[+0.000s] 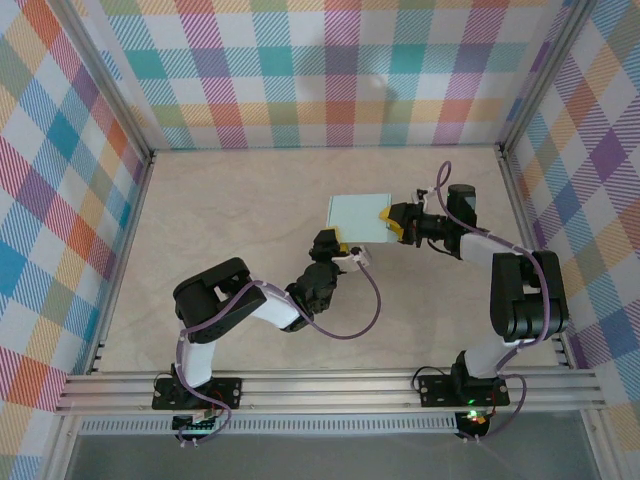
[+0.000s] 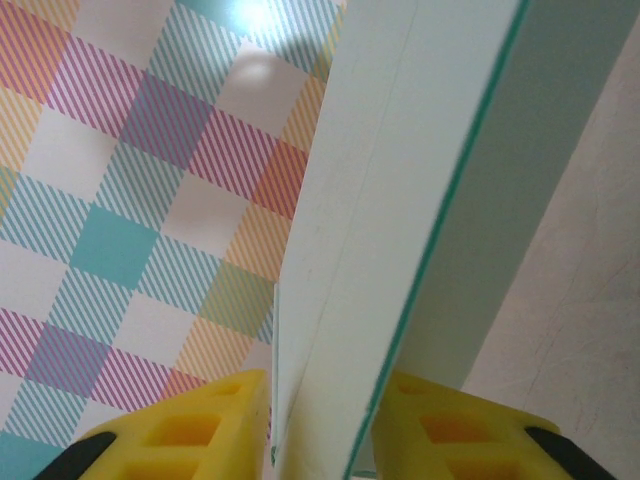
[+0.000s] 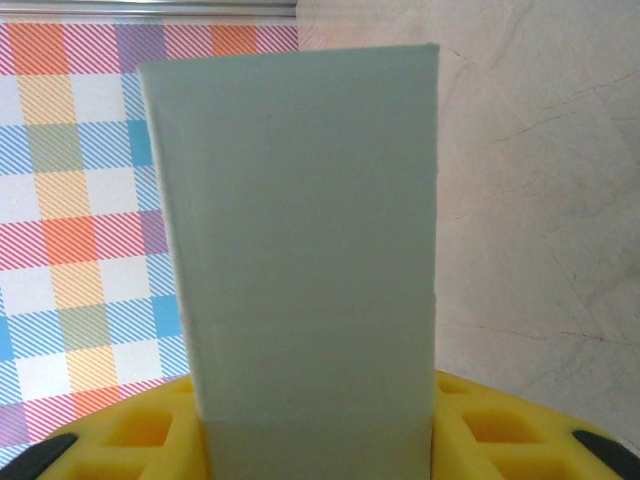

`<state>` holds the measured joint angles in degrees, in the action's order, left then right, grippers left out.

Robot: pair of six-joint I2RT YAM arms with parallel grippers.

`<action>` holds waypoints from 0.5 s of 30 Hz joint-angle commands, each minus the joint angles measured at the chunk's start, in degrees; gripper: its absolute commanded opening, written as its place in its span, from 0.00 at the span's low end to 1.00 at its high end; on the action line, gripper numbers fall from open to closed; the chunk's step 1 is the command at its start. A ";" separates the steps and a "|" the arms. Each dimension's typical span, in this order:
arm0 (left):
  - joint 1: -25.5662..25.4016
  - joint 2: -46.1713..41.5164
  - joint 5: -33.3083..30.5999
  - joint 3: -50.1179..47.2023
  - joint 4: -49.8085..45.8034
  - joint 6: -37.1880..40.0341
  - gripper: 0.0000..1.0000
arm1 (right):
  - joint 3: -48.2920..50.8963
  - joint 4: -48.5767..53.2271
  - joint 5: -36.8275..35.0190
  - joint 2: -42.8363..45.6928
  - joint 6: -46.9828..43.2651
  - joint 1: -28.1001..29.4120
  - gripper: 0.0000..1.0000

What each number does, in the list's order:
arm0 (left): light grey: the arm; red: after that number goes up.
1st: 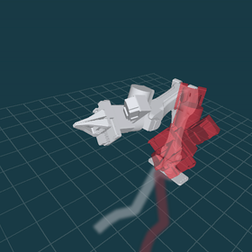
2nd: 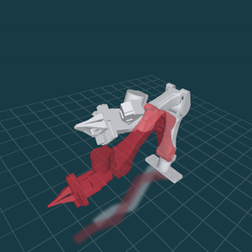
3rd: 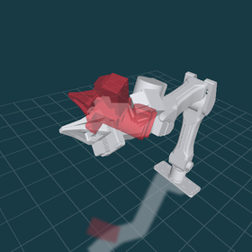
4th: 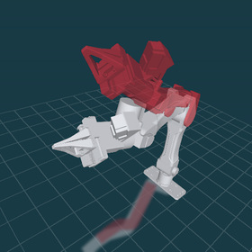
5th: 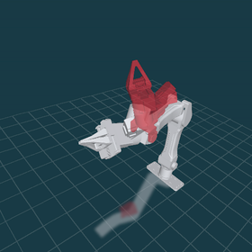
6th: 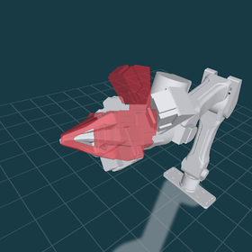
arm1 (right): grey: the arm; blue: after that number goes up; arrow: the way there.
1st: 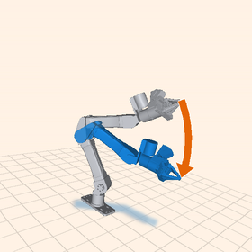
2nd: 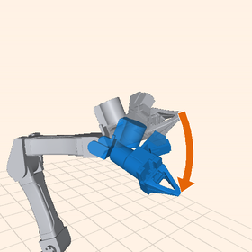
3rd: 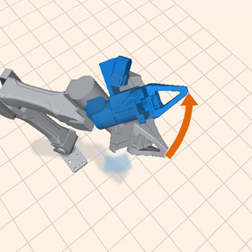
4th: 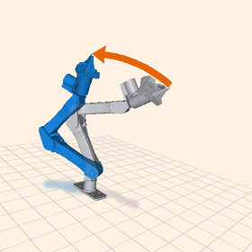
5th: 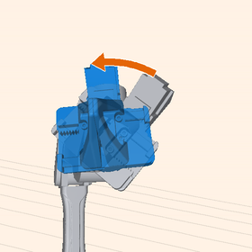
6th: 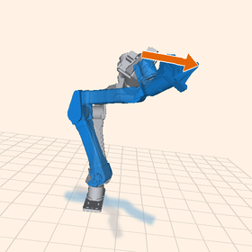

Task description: Fold the paper box

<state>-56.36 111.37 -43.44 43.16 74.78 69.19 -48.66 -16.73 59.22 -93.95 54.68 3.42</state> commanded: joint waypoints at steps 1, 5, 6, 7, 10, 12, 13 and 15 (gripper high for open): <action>0.99 -1.33 -1.41 -0.43 0.40 -1.25 0.28 | 0.94 0.08 2.57 1.95 -0.27 -0.16 0.39; 0.90 -2.51 -0.94 -0.62 -3.17 -2.12 0.27 | 0.81 0.35 2.29 2.02 -0.20 -0.09 0.40; 0.87 -2.79 -1.01 -0.62 -3.79 -2.33 0.26 | 0.76 0.40 2.17 1.91 -0.12 -0.12 0.40; 0.90 -2.96 -0.96 -0.81 -4.09 -2.61 0.26 | 0.67 0.46 2.17 1.97 -0.10 -0.09 0.40; 0.89 -3.18 -1.21 -1.13 -4.21 -3.00 0.24 | 0.67 0.38 2.02 1.85 0.16 -0.16 0.42; 0.89 -3.47 -1.23 -1.15 -4.91 -3.21 0.24 | 0.66 0.42 1.91 1.86 0.20 -0.08 0.44; 0.86 -3.74 -1.08 -1.14 -5.92 -3.56 0.24 | 0.61 0.45 1.84 1.93 0.17 -0.13 0.45; 0.90 -4.69 0.00 -0.80 -10.04 -4.91 0.23 | 0.67 0.47 1.80 2.00 0.17 -0.13 0.50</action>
<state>-56.31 109.56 -43.42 42.78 69.08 66.83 -48.42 -16.16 58.94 -93.62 54.70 3.44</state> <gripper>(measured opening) 0.235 0.487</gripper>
